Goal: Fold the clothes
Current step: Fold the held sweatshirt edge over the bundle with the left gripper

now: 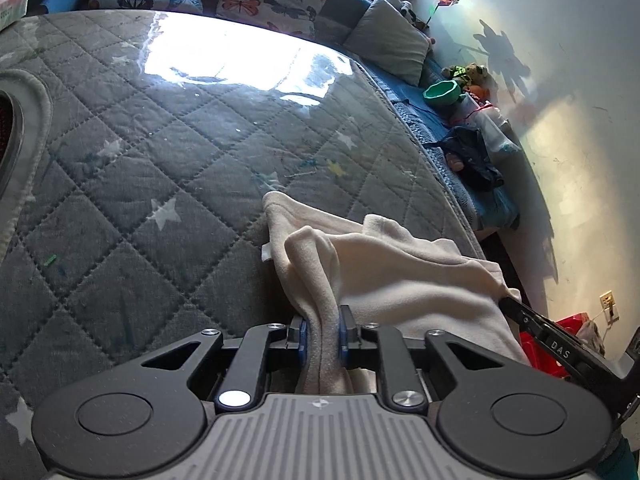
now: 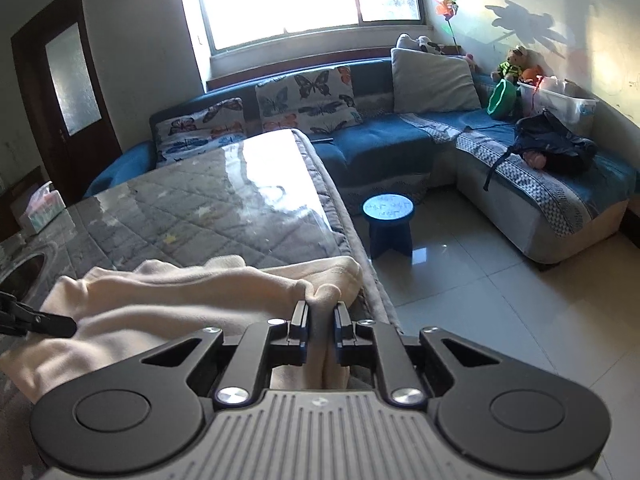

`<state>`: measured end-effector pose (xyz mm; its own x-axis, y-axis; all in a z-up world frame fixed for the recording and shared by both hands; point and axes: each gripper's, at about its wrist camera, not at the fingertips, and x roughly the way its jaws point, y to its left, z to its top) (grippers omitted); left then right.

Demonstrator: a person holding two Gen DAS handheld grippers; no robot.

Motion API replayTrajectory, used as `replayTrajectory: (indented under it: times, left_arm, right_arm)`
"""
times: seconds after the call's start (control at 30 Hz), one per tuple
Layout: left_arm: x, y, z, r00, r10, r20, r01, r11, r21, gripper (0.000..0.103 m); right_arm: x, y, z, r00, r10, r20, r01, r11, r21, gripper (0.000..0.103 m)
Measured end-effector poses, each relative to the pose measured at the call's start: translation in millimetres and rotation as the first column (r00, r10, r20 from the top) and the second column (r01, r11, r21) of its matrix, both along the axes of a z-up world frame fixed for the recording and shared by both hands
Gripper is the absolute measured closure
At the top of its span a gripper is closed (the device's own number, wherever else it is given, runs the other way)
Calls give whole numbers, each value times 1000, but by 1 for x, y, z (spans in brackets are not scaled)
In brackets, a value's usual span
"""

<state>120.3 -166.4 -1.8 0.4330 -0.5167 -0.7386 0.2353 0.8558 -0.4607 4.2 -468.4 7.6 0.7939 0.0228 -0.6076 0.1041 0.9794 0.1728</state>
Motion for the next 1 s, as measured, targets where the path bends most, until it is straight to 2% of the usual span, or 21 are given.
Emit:
replayTrajectory:
  times: [0.07,0.2,0.37,0.53,0.63,0.73,1.0]
  left_arm:
    - [0,1,3,1000,1,9,-1,1000,12,80]
    - [-3,1,13,998,4,58,-6,999,32,79]
    - [-14,0,26,987,4,158,-13,998,56,71]
    - [-25,-5,34,979,-54,198,52,999,14,73]
    - [-33,-14,32,975,-109,196,113,994,-10,73]
    - [-38,-23,25,971,-153,184,156,988,-3,73]
    - [-47,-32,8,969,-192,159,189,981,33,73]
  right_arm:
    - [-2,-1,2,1000,-4,1,4,1000,-7,85]
    - [-6,-1,13,1000,-4,25,4,1000,-24,85]
    - [-17,4,23,999,18,51,-18,1000,-15,85]
    - [-42,17,25,994,90,61,-90,996,-3,85]
    - [-59,26,26,989,130,74,-131,991,9,85]
    - [-72,30,22,991,117,71,-118,993,13,85]
    - [-84,23,2,997,75,37,-76,997,28,86]
